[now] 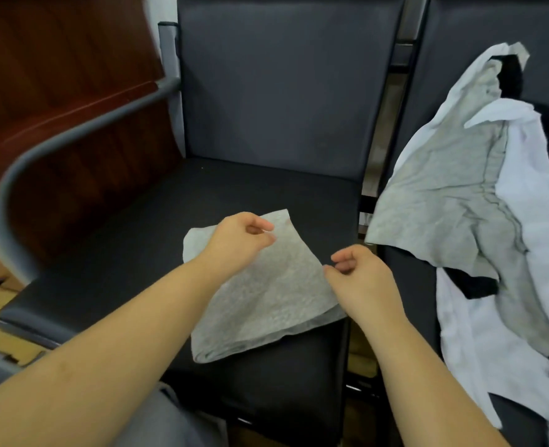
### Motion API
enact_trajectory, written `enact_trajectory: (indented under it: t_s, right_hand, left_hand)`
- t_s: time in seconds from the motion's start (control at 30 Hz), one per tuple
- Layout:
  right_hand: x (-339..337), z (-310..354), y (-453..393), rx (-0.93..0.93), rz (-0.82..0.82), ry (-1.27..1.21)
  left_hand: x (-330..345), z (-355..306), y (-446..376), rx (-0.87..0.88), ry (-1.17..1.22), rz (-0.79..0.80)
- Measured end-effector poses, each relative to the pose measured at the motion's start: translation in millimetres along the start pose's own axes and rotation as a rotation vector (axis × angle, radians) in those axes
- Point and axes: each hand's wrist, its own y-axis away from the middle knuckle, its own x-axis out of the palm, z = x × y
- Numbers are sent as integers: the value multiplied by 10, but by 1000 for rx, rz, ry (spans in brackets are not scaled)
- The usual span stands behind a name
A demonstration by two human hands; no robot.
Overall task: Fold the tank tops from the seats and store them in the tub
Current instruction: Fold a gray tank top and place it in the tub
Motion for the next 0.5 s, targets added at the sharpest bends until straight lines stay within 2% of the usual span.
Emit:
enact_trajectory:
  t_s: [0.1, 0.17, 0.3, 0.5]
  right_hand:
    - [81, 196, -228, 15, 136, 271]
    - [145, 293, -375, 41, 173, 325]
    - [265, 393, -484, 120, 260, 284]
    - [247, 372, -353, 218, 341, 217]
  left_hand:
    - [-378, 266, 161, -128, -33, -145]
    - [-583, 466, 254, -228, -67, -196]
    - [-685, 707, 327, -363, -257, -39]
    - [-665, 698, 319, -352, -320, 49]
